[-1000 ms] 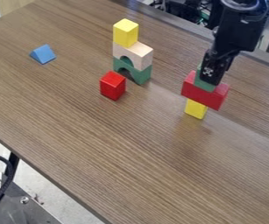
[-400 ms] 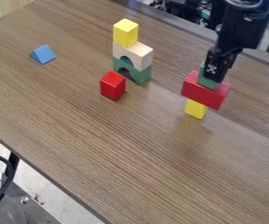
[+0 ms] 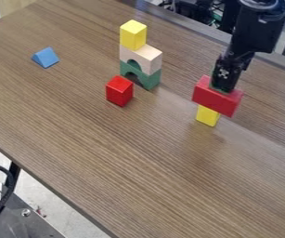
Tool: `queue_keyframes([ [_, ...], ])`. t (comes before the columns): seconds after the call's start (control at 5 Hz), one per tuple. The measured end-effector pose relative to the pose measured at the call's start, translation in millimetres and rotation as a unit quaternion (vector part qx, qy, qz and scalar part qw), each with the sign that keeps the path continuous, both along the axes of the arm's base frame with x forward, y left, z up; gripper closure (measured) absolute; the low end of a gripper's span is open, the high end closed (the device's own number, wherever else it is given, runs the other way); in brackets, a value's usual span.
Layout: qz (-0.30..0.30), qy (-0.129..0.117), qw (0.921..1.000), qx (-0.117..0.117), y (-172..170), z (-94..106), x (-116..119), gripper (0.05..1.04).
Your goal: Put the green cube on top of the red block
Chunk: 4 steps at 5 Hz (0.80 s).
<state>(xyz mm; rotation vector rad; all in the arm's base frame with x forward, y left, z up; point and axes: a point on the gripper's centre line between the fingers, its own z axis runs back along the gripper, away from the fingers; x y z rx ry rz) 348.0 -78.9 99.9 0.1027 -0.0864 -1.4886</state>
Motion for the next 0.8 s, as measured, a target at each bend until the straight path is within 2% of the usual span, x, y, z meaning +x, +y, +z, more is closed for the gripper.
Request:
queue_keyframes([
  [0.4,0.002,0.008,1.0000,0.000,0.6,-0.6,-2.5,0.085],
  [0.6,-0.002,-0.017,0.9998,-0.010,0.1,28.4,-4.5,0.085],
  [0.8,-0.004,-0.067,0.9975,-0.018,7.3,79.2,-9.1,0.085],
])
